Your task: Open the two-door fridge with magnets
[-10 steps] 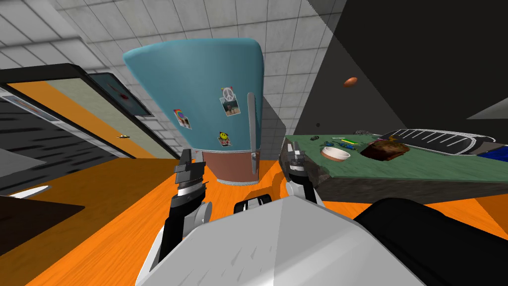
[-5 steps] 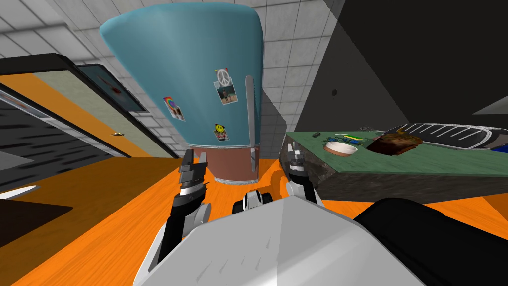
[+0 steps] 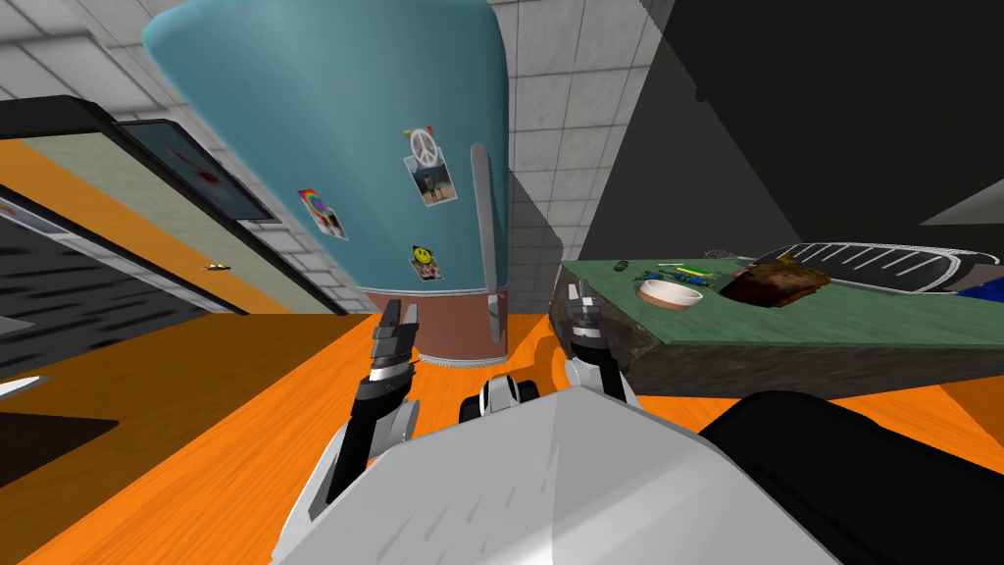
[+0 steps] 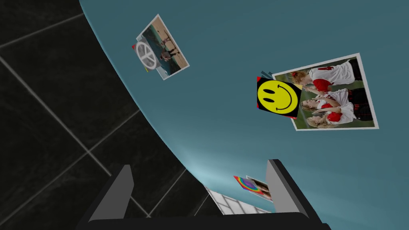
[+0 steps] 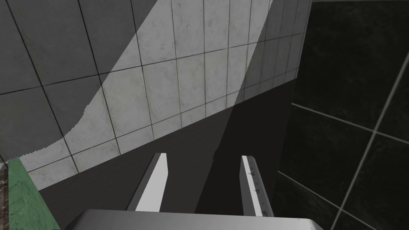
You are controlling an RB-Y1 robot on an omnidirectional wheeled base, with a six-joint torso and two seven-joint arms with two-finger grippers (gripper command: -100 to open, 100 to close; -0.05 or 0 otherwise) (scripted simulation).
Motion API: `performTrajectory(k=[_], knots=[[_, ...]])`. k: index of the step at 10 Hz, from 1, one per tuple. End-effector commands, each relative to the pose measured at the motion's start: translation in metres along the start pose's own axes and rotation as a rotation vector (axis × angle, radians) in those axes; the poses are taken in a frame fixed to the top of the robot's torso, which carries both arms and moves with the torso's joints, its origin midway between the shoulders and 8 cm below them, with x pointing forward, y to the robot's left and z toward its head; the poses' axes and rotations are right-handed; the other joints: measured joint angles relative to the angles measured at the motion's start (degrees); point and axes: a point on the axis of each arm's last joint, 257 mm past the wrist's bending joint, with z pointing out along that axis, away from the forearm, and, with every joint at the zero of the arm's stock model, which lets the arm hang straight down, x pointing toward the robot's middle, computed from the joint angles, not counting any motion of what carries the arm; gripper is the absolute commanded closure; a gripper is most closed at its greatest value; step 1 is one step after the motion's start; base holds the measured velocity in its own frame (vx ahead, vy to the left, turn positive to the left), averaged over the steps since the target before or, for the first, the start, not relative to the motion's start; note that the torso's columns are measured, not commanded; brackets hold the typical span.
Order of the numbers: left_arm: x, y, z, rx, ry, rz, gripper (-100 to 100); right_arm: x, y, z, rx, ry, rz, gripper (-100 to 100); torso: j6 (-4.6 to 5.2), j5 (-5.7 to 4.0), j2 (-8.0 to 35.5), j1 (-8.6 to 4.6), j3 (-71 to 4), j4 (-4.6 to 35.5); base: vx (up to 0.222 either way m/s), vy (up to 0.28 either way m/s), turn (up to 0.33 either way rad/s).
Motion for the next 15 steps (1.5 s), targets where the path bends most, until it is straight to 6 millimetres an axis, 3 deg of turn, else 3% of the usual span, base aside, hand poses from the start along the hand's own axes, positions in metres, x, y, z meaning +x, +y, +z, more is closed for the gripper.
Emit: performTrajectory(k=[1,15], knots=[[0.006,0.013,-0.004,-0.011,0.013,0.001,-100,0.0,0.0,0.0,0.0,0.0,0.0,0,0.0,0.01,0.0,0.04,0.0,0.0,0.022,-0.065,-0.023],[0.037,0.082,-0.026,-0.07,0.06,-0.006,-100,0.0,0.0,0.0,0.0,0.0,0.0,0,0.0,0.01,0.0,0.01,0.0,0.0,0.031,-0.066,-0.026]])
